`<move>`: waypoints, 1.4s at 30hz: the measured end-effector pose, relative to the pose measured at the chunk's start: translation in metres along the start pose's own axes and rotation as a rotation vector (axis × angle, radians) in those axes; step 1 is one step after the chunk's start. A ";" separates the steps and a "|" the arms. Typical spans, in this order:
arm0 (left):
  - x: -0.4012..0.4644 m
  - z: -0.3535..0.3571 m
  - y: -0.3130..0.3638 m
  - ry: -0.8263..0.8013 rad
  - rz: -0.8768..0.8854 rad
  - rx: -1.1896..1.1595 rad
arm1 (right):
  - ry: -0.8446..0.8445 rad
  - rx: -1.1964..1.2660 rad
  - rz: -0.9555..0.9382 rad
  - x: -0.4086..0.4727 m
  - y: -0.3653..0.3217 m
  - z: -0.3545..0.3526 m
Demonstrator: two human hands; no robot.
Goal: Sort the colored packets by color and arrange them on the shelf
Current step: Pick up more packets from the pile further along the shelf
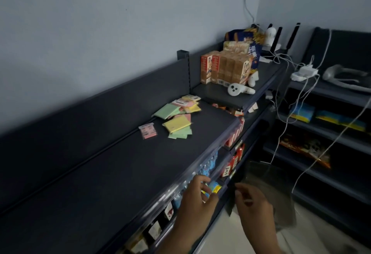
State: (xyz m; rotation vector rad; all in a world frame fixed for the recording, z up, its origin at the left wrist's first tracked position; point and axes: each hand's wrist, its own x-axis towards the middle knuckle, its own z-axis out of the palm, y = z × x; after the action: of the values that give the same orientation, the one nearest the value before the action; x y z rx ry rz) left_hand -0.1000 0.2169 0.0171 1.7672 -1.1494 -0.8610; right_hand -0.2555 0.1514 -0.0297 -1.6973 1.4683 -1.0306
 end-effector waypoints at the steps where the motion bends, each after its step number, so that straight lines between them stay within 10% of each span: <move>1: 0.002 0.003 0.000 0.006 0.002 -0.008 | -0.001 0.006 -0.001 0.003 0.000 -0.001; 42: 0.274 -0.045 -0.002 0.258 0.021 -0.025 | -0.350 -0.036 -0.065 0.257 -0.063 0.151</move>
State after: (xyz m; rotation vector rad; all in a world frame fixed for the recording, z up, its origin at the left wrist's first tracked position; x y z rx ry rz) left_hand 0.0343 -0.0262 0.0066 1.7827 -0.9813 -0.6107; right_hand -0.0778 -0.0954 -0.0103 -1.8516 1.2188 -0.6974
